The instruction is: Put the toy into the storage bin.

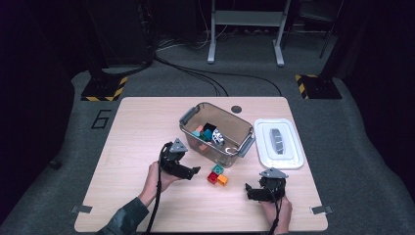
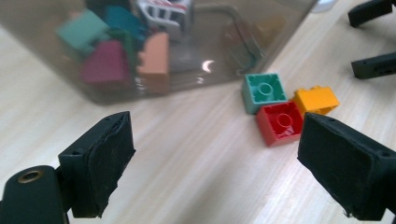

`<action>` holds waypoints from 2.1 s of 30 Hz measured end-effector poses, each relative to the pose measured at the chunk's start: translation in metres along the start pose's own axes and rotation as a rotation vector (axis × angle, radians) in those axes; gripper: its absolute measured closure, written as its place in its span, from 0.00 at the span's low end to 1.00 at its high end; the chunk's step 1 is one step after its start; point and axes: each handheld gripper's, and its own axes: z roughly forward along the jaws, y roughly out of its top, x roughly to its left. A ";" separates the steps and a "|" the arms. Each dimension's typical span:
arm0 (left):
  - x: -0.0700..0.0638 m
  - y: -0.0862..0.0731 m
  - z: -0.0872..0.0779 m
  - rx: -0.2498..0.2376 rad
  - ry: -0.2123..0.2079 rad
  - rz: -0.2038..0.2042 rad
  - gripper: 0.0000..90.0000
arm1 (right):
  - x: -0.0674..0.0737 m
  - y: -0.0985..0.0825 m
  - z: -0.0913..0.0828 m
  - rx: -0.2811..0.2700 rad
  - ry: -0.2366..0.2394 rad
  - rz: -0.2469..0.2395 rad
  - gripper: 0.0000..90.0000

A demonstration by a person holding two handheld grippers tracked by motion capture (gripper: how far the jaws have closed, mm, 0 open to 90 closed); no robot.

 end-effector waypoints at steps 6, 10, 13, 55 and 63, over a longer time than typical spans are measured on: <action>-0.020 -0.006 0.023 0.021 -0.028 0.004 0.10 | 0.000 0.000 0.000 0.000 -0.001 0.000 0.05; -0.030 -0.010 0.038 0.060 -0.049 0.019 0.12 | 0.000 0.000 0.000 0.000 -0.001 0.001 0.05; -0.034 -0.011 0.047 0.065 -0.062 0.021 0.15 | 0.000 0.000 0.000 0.000 -0.001 0.000 0.05; -0.024 -0.018 0.020 -0.004 -0.048 0.014 0.66 | 0.000 0.000 0.000 -0.001 -0.004 0.001 0.06; 0.003 -0.020 -0.001 -0.013 -0.010 -0.002 0.66 | 0.000 0.000 0.000 -0.001 -0.003 0.001 0.05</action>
